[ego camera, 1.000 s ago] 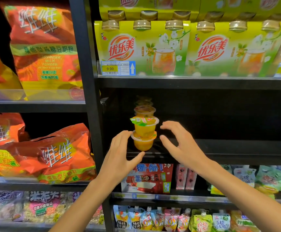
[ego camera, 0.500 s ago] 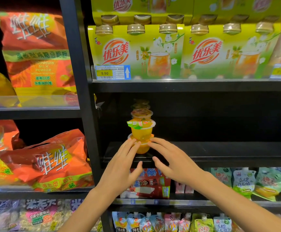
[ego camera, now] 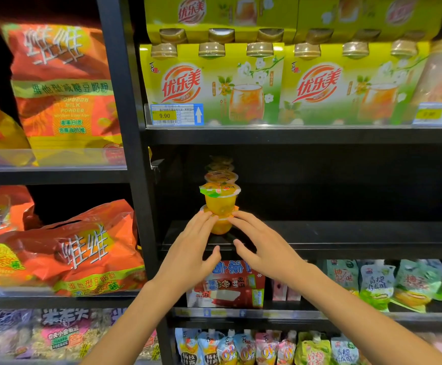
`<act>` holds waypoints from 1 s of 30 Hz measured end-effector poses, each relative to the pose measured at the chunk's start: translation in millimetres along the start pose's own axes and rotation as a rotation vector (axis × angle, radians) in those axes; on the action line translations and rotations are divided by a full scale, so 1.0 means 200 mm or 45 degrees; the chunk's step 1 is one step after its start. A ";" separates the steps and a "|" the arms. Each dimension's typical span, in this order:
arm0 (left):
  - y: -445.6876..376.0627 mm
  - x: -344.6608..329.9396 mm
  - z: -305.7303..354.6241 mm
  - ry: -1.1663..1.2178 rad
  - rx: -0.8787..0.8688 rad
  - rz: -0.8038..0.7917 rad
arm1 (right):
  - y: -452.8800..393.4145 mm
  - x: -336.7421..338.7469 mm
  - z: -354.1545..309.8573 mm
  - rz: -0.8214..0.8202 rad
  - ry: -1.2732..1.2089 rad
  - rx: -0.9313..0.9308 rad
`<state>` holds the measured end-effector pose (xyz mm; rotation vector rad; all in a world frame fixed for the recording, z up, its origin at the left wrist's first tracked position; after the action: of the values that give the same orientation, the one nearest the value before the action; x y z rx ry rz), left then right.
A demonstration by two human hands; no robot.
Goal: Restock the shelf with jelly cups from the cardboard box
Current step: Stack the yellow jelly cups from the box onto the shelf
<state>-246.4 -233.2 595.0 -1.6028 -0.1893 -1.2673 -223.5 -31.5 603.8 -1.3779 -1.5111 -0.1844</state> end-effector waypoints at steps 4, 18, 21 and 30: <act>-0.01 0.02 0.01 0.011 0.001 -0.014 | 0.00 0.00 0.00 -0.001 0.009 -0.030; 0.00 0.06 0.09 -0.001 0.178 -0.006 | 0.09 0.03 -0.02 0.041 0.018 -0.118; 0.05 0.05 0.14 -0.064 0.247 0.003 | 0.16 0.03 0.01 0.039 0.055 -0.184; 0.16 -0.11 0.53 -0.186 -0.036 -0.039 | 0.48 0.15 0.12 0.116 0.191 -0.188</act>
<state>-169.4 -156.4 568.4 -1.7238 -0.2889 -1.1811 -154.0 35.8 567.0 -1.5125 -1.3293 -0.3403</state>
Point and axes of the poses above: each hand's wrist, its own y-axis away from the middle knuckle, its own x-axis out of the back of the hand, z = x × y, the point moved 1 cm from there along -y, towards the middle knuckle, and after that the axes turned 12 degrees about -y, right-handed, at the moved point
